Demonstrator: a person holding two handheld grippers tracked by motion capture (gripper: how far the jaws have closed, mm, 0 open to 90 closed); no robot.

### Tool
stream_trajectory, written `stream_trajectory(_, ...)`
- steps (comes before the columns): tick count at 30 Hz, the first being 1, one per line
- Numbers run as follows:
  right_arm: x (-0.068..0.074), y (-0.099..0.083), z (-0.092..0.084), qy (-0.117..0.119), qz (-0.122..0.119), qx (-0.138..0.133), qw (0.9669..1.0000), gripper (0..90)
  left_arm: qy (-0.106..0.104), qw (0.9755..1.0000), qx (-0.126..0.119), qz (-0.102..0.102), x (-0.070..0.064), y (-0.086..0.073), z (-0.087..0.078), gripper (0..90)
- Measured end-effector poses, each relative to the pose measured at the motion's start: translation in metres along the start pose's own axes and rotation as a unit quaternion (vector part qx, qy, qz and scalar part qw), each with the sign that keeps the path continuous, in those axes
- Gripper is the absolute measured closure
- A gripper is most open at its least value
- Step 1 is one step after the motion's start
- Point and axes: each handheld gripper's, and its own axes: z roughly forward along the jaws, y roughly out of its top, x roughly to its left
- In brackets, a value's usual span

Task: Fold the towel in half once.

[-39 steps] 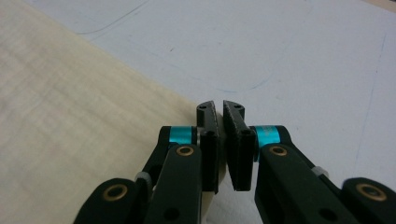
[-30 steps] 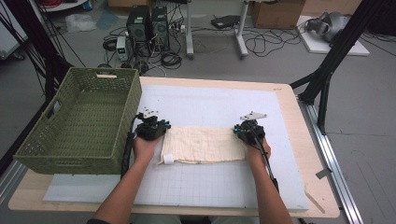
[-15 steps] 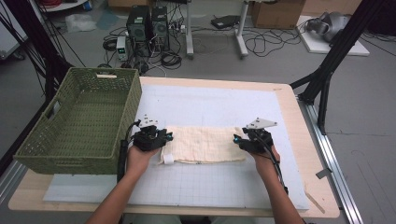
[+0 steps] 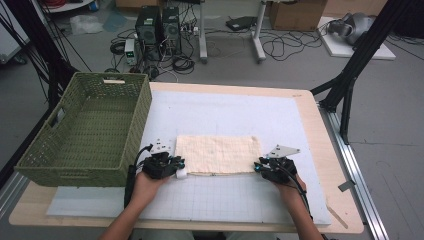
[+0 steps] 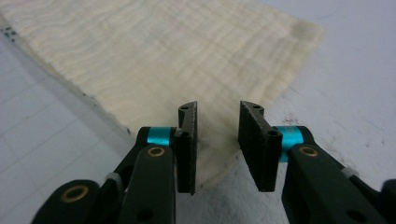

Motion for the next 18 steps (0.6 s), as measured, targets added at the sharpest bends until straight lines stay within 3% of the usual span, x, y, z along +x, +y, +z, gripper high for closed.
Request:
stream_trajectory(5, 0.003, -0.005, -0.005, -0.003, 0.021, -0.001, 0.9998, 71.1, 0.024, 0.9996, -0.002, 0.016, -0.008, -0.005, -0.006, 78.9)
stream_trajectory(9, 0.006, -0.011, -0.009, 0.007, 0.044, -0.008, 0.9990, 74.3, 0.028, 0.9996, -0.004, 0.010, -0.007, -0.006, -0.006, 79.6)
stream_trajectory(12, 0.008, -0.011, -0.011, 0.005, 0.042, -0.006, 0.9991, 74.3, 0.032, 0.9994, -0.005, 0.009, -0.006, -0.005, -0.006, 79.8)
stream_trajectory(15, 0.008, -0.010, -0.013, 0.000, 0.043, -0.004, 0.9991, 67.1, 0.030, 0.9995, -0.009, 0.003, -0.004, -0.006, -0.008, 77.3)
stream_trajectory(18, 0.006, -0.010, -0.022, -0.018, 0.030, -0.021, 0.9992, 59.8, 0.021, 0.9995, -0.025, -0.002, 0.002, -0.006, -0.011, 68.4)
